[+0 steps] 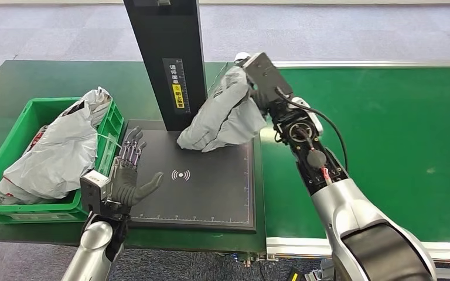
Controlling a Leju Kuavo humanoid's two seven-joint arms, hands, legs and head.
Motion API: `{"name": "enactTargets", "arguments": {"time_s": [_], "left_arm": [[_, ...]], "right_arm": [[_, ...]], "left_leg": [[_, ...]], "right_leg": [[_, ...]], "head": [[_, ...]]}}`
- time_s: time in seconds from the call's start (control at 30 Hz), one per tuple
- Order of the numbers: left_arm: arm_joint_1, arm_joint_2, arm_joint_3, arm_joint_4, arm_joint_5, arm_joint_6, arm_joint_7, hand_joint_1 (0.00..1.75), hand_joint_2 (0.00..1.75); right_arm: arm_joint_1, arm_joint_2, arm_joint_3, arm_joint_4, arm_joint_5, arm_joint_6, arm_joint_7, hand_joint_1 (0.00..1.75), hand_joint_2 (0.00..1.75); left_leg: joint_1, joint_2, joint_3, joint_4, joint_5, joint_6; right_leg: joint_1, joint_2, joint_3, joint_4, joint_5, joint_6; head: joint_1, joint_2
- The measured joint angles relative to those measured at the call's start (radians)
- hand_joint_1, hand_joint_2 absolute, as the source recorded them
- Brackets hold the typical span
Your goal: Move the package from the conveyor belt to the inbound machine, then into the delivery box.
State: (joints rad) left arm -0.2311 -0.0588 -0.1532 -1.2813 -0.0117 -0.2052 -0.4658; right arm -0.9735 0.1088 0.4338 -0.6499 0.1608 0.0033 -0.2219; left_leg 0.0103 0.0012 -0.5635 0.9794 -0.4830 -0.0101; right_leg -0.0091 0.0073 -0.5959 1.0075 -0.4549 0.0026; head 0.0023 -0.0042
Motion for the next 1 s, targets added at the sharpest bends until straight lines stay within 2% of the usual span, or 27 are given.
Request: {"name": "enactTargets", "arguments": {"time_s": [0.17,0.4,0.53,0.6,0.73,0.87,1.0], "left_arm": [[-0.013,-0.002,-0.011,0.016,0.001,-0.012,0.006,0.00,1.75],[-0.028,-0.003,-0.021,0.027,0.003,-0.014,0.022,0.00,1.75],[-0.031,-0.002,-0.025,0.033,0.007,-0.015,0.024,0.00,1.75],[-0.031,-0.002,-0.029,0.035,0.012,-0.015,0.024,0.00,1.75],[-0.031,0.000,-0.032,0.041,0.016,-0.014,0.024,0.00,1.75],[-0.032,0.003,-0.034,0.044,0.018,-0.014,0.024,0.00,1.75],[-0.031,0.009,-0.036,0.053,0.029,-0.014,0.016,0.00,1.75]], "right_arm": [[-0.038,0.059,0.056,0.091,-0.040,0.031,0.041,1.75,1.75],[-0.071,0.110,0.098,0.162,-0.062,0.057,0.089,1.75,1.75],[-0.079,0.129,0.121,0.187,-0.064,0.059,0.104,1.57,1.75],[-0.081,0.135,0.132,0.196,-0.065,0.059,0.107,1.57,1.75],[-0.085,0.143,0.150,0.209,-0.066,0.059,0.108,0.02,1.75],[-0.087,0.146,0.154,0.215,-0.107,0.080,0.100,0.00,1.75],[-0.088,0.134,0.145,0.207,-0.213,0.165,0.071,0.00,1.75]], "left_leg": [[0.000,-0.001,0.000,0.000,0.000,0.000],[0.000,0.000,0.000,0.000,0.000,0.000],[0.000,0.000,0.000,0.000,0.000,0.000],[0.000,0.000,0.000,0.000,0.000,0.000],[0.000,0.000,0.000,0.000,0.000,0.000],[0.000,0.000,0.001,0.000,0.000,0.000],[0.000,0.000,0.001,0.000,0.000,0.000]], "right_leg": [[0.000,0.000,0.000,0.000,0.000,0.000],[0.000,0.000,0.000,0.000,0.000,0.000],[0.000,0.000,0.000,0.000,0.000,0.000],[0.000,0.000,0.000,0.000,0.000,0.000],[0.000,0.000,0.000,0.000,0.000,0.000],[0.000,0.000,0.000,0.000,0.000,0.000],[0.000,0.000,0.000,0.000,0.000,0.000]], "head": [[0.000,0.000],[0.000,0.000],[0.000,0.000],[0.000,0.000],[0.000,0.000],[0.000,0.000],[0.000,0.000]]}}
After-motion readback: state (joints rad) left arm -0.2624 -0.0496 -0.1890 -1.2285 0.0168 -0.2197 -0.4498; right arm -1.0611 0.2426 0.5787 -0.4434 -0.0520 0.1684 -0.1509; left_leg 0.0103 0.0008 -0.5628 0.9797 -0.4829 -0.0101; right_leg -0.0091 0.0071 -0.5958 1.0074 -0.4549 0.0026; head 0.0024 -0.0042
